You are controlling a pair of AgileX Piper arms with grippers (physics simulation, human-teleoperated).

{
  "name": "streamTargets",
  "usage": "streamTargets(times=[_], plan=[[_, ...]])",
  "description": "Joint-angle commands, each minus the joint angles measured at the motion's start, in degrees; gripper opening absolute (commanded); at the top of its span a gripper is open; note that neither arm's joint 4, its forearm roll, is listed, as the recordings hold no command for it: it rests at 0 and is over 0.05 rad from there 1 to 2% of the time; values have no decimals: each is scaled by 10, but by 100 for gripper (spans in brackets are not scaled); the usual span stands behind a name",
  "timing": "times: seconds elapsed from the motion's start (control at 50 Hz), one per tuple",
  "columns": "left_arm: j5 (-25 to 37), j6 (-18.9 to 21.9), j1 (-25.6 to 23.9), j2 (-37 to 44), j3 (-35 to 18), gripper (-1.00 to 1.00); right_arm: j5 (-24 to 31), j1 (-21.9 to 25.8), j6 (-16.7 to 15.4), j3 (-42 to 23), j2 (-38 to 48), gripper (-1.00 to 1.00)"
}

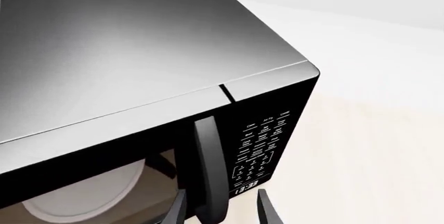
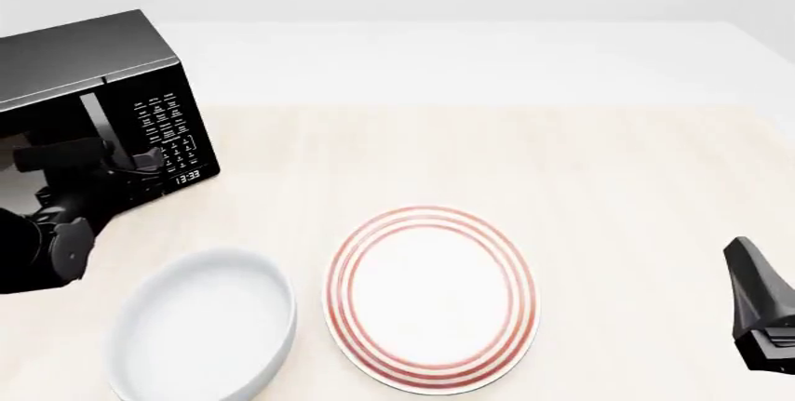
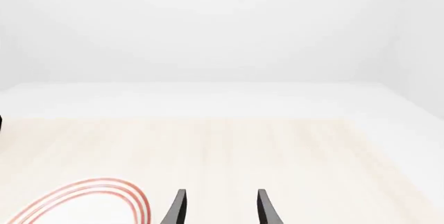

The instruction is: Open the microwave.

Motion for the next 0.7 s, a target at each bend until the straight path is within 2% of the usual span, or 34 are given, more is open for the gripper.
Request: streamTargets(times=[0.02, 0.08, 0.1, 0.44, 0.7], plan=[[0, -5, -2, 7, -5, 100, 0, 0, 0, 0, 0, 100], [3, -10, -6, 11, -10, 100, 0, 0, 0, 0, 0, 100], [3, -12, -6, 11, -10, -100, 0, 0, 0, 0, 0, 100], [-3, -3, 3, -12, 3, -100, 0, 0, 0, 0, 0, 100], [-4, -4, -19, -34, 19, -100, 0, 0, 0, 0, 0, 100]])
